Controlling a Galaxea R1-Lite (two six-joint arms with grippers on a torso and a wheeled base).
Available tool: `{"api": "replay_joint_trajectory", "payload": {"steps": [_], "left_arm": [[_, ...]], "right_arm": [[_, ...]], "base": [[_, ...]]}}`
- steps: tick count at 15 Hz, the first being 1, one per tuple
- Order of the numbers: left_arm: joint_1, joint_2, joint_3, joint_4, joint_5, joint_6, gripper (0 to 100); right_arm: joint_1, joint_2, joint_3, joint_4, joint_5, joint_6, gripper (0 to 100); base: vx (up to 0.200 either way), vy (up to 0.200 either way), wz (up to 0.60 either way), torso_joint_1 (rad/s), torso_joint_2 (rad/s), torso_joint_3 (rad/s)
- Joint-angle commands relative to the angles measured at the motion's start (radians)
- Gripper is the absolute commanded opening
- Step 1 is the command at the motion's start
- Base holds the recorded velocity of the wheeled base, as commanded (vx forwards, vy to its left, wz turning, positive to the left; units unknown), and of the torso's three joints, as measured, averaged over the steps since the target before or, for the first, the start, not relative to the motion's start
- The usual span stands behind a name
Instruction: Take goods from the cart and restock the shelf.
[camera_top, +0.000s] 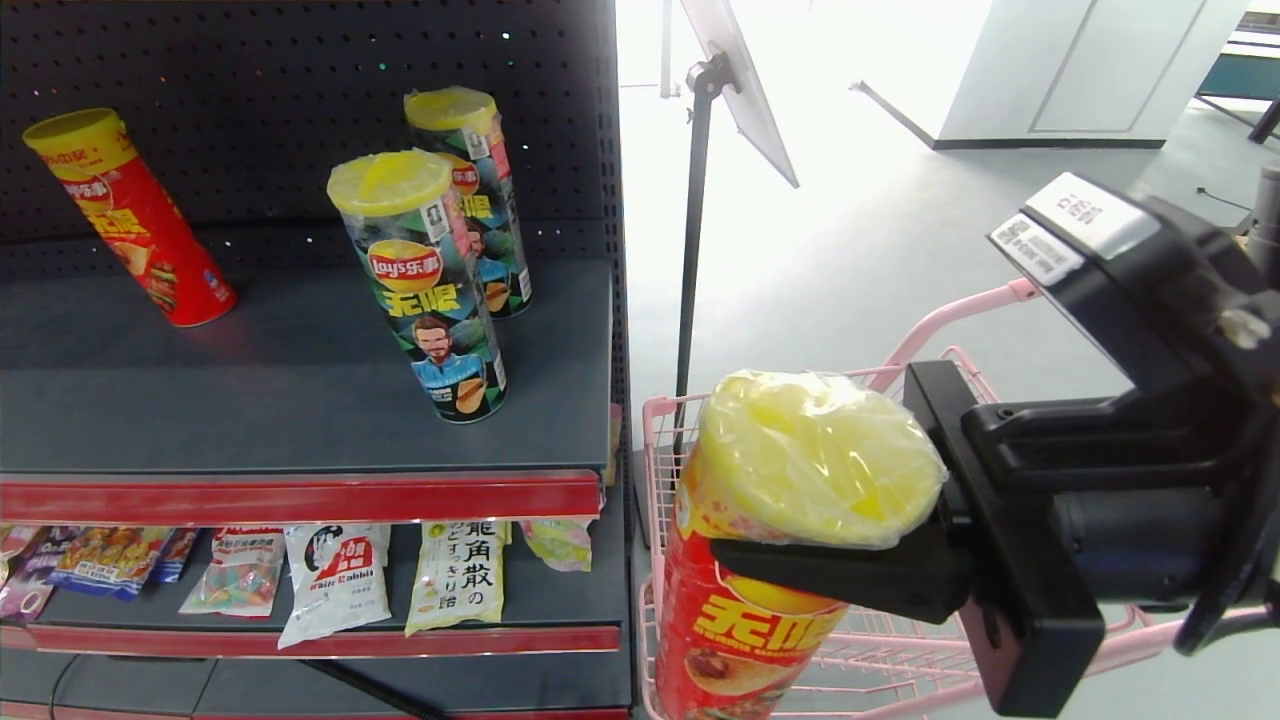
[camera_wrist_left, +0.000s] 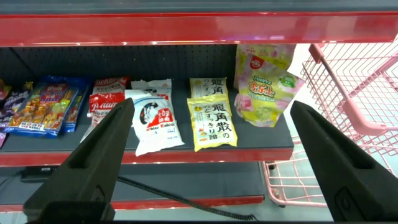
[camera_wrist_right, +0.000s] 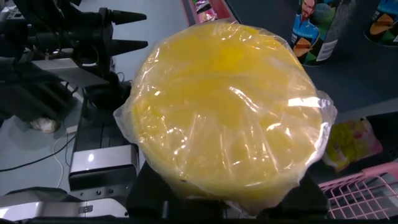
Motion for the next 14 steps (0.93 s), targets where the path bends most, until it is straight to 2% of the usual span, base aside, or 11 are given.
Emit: {"api": "replay_joint_trajectory", "payload": {"steps": [1, 14], "left_arm": [[0.0, 0.002, 0.0, 0.0, 0.0, -0.001, 100], [0.0, 0.002, 0.0, 0.0, 0.0, -0.001, 100]], "right_arm": [[0.0, -0.002, 0.002, 0.0, 0.0, 0.0, 0], [-0.014, -0.044, 0.053, 0.0, 0.0, 0.003, 0]], "base": [[0.0, 0.0, 0.0, 0.0, 0.0, 0.0], [0.0, 0.0, 0.0, 0.0, 0.0, 0.0]]}}
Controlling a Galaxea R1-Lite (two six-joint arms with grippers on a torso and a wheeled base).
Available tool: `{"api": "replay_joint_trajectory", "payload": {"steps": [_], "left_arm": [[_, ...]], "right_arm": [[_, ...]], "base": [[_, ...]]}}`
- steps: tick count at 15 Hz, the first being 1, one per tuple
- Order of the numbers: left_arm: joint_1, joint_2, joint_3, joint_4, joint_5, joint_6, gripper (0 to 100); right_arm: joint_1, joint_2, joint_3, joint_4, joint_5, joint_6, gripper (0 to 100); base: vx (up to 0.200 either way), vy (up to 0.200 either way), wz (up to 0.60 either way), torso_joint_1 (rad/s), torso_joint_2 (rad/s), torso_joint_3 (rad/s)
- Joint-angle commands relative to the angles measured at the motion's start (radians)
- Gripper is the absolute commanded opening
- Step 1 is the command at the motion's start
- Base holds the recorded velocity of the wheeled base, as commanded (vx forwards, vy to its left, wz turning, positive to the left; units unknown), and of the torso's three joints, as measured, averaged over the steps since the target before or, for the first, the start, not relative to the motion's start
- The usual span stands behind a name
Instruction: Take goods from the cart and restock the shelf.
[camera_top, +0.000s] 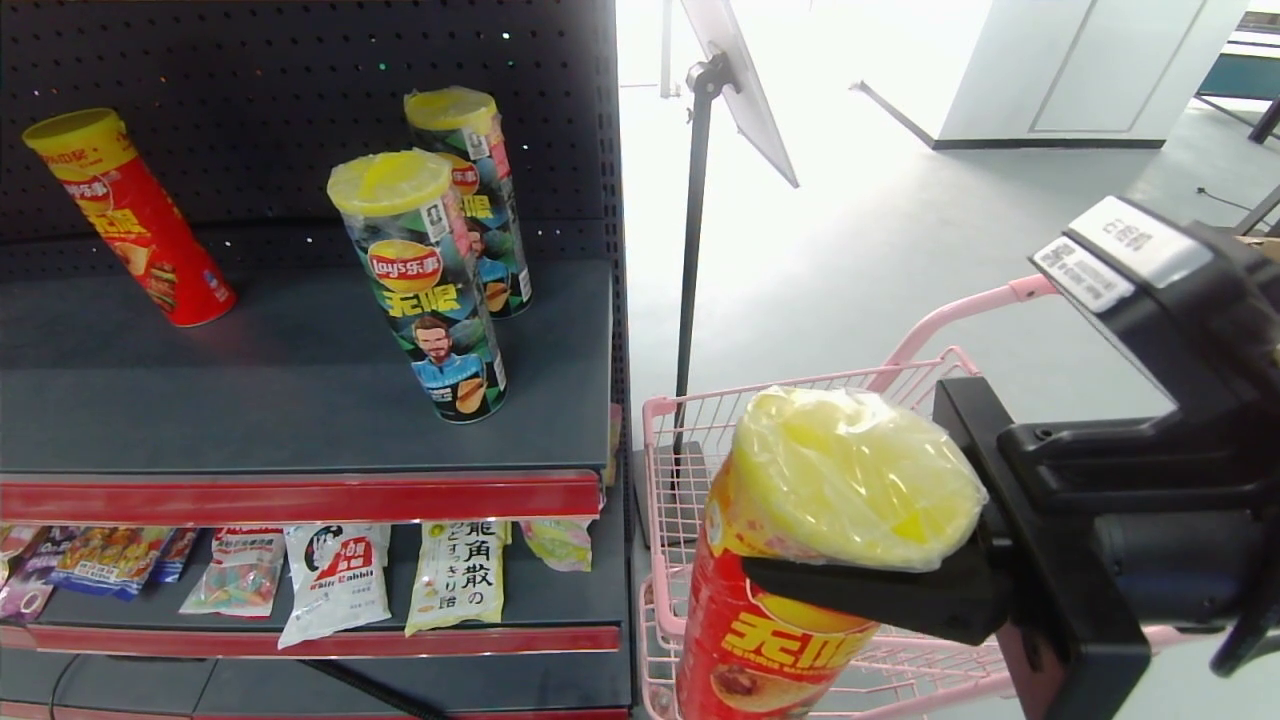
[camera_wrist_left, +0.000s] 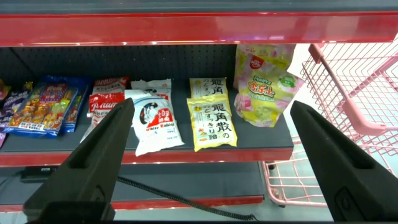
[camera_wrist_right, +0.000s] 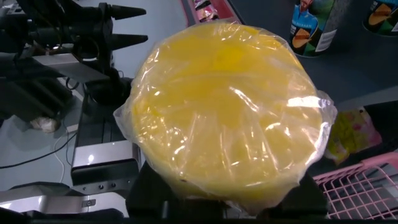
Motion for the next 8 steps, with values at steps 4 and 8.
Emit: {"api": "replay_joint_trajectory", "payload": {"steps": [4, 8], "left_arm": [[0.0, 0.002, 0.0, 0.0, 0.0, 0.0, 100], [0.0, 0.002, 0.0, 0.0, 0.0, 0.0, 100]], "right_arm": [[-0.001, 0.002, 0.014, 0.0, 0.0, -0.001, 0], [0.003, -0.001, 0.028, 0.0, 0.002, -0.001, 0]], "base": [[0.0, 0.0, 0.0, 0.0, 0.0, 0.0], [0.0, 0.0, 0.0, 0.0, 0.0, 0.0]]}}
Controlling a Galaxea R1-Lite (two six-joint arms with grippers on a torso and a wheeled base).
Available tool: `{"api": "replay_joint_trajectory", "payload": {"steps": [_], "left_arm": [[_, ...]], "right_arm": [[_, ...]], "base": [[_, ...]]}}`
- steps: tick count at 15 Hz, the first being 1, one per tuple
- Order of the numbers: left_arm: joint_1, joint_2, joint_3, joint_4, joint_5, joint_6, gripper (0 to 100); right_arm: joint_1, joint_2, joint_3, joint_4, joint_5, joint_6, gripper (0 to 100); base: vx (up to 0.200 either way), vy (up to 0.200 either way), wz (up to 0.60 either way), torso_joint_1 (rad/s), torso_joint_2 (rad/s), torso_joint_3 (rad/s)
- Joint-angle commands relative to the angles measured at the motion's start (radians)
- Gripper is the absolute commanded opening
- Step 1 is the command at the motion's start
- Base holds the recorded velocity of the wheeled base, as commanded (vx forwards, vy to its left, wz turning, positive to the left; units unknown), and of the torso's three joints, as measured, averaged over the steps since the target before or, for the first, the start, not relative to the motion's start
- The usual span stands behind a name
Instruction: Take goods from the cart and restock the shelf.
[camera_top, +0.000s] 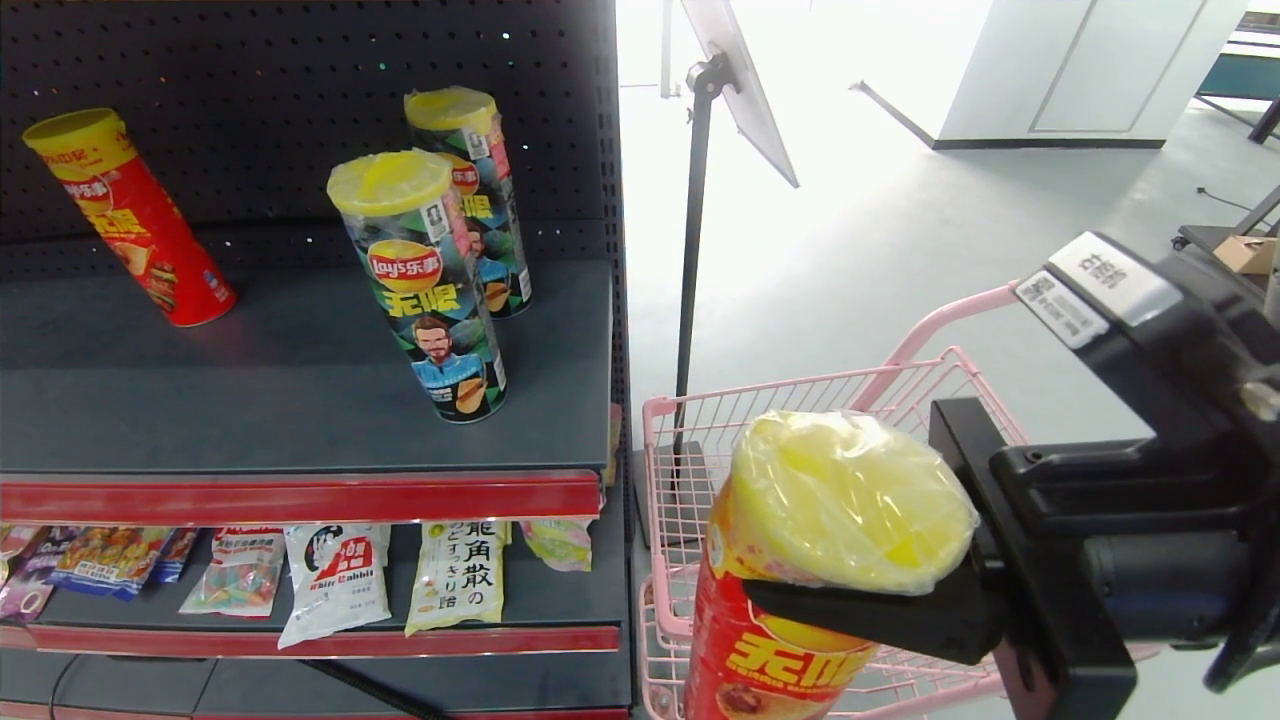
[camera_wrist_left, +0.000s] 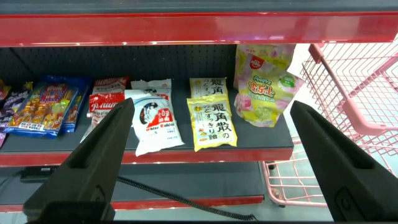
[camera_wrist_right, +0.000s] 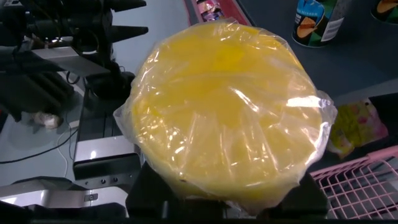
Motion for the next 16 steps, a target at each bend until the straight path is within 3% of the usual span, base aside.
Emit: {"api": "replay_joint_trajectory", "payload": {"steps": [1, 16], "left_arm": [[0.0, 0.002, 0.0, 0.0, 0.0, 0.0, 100], [0.0, 0.002, 0.0, 0.0, 0.0, 0.001, 100]], "right_arm": [[0.007, -0.006, 0.009, -0.001, 0.001, -0.002, 0], [0.08, -0.02, 0.03, -0.013, -0.001, 0.001, 0]], "base": [[0.0, 0.0, 0.0, 0.0, 0.0, 0.0], [0.0, 0.0, 0.0, 0.0, 0.0, 0.0]]}}
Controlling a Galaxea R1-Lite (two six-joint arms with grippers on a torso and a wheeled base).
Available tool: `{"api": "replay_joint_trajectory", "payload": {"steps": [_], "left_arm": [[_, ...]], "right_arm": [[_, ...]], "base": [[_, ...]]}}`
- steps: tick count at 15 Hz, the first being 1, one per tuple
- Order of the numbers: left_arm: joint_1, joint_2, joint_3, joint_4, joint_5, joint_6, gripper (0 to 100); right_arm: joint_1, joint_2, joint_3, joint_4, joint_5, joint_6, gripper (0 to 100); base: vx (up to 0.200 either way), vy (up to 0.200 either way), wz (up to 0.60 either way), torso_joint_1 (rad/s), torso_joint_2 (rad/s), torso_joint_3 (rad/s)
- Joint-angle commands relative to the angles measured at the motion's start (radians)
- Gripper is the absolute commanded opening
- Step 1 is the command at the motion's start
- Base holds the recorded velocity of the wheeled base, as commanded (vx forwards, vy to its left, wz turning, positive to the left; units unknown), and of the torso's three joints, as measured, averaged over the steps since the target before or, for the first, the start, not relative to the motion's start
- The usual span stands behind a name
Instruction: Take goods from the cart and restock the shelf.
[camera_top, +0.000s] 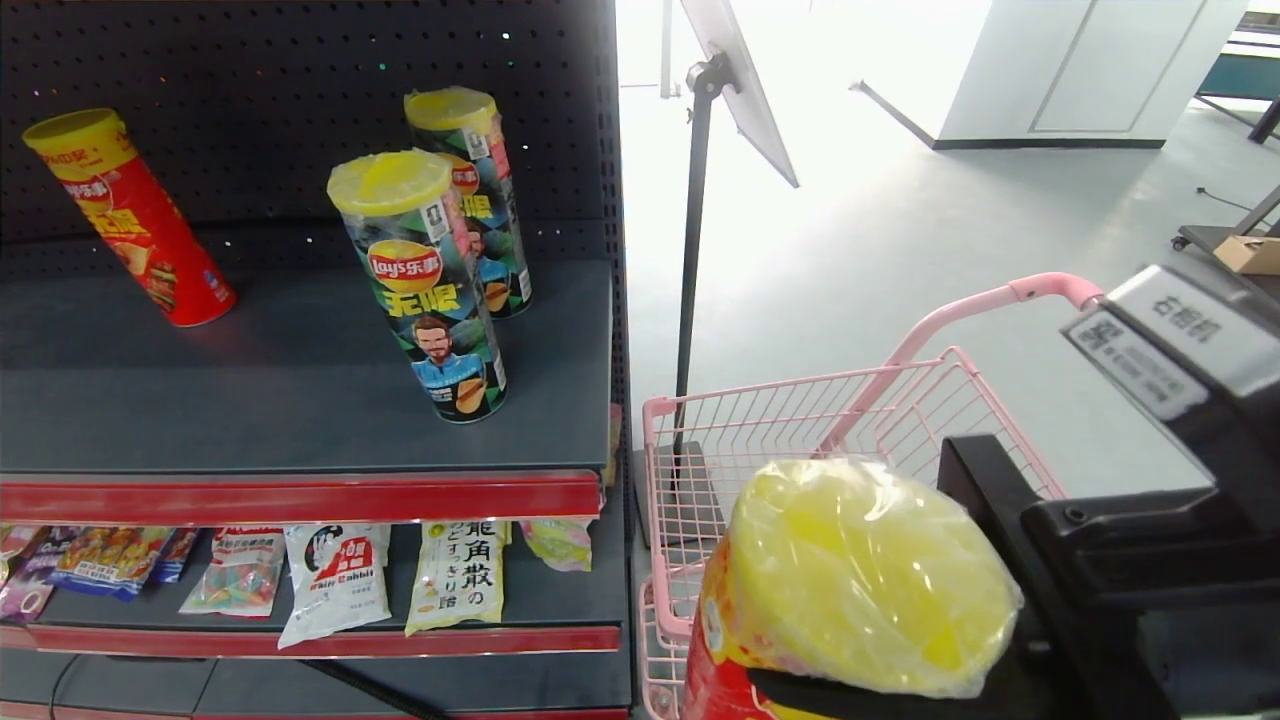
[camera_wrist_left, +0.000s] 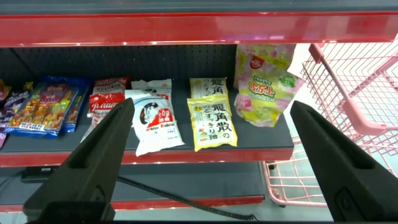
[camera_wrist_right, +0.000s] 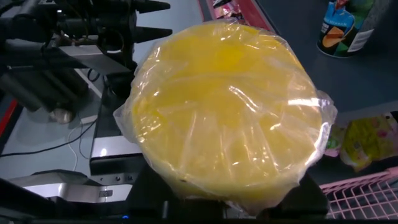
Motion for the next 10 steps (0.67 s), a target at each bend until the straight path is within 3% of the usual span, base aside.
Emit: {"api": "replay_joint_trajectory", "payload": {"steps": [1, 10], "left_arm": [[0.0, 0.002, 0.0, 0.0, 0.0, -0.002, 100], [0.0, 0.002, 0.0, 0.0, 0.0, 0.0, 100]], "right_arm": [[0.008, 0.013, 0.0, -0.001, 0.0, -0.002, 0], [0.017, 0.134, -0.026, -0.003, -0.033, -0.001, 0]], "base": [[0.0, 0.2, 0.0, 0.002, 0.0, -0.002], [0.0, 0.2, 0.0, 0.004, 0.0, 0.001]]}}
